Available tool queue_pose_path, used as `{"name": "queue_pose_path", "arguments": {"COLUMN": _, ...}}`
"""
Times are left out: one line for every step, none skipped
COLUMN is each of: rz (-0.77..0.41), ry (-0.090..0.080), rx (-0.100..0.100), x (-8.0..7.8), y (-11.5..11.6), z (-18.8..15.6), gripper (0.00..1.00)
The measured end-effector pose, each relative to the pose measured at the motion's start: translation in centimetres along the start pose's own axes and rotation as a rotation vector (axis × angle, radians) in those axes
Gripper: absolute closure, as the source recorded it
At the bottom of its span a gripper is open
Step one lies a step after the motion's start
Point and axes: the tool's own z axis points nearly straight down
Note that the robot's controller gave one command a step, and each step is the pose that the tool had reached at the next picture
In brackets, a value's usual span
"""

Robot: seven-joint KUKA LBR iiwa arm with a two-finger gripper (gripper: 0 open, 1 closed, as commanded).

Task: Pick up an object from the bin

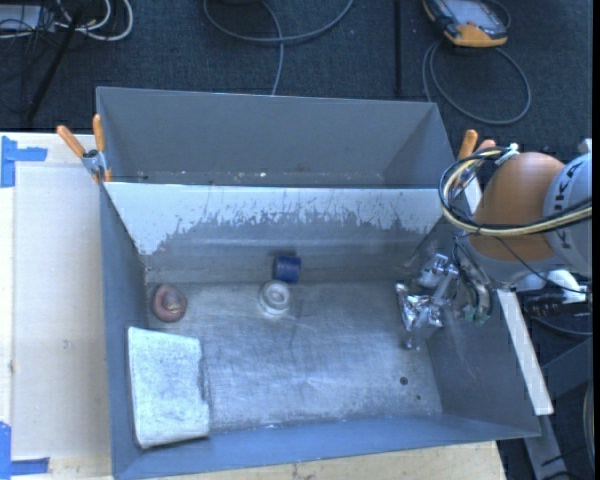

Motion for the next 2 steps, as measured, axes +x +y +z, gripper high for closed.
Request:
{"name": "queue_pose_path", "arguments": {"rz": -0.001, "ry": -0.002, "rx": 0.002, "x": -0.1, "y": 0.0, "z": -0.1, "gripper": 1.0}}
{"name": "queue_pose_path", "arguments": {"rz": -0.006, "ry": -0.009, "rx": 0.001, "x": -0.3, "y": 0.0, "z": -8.4, "gripper": 1.0}}
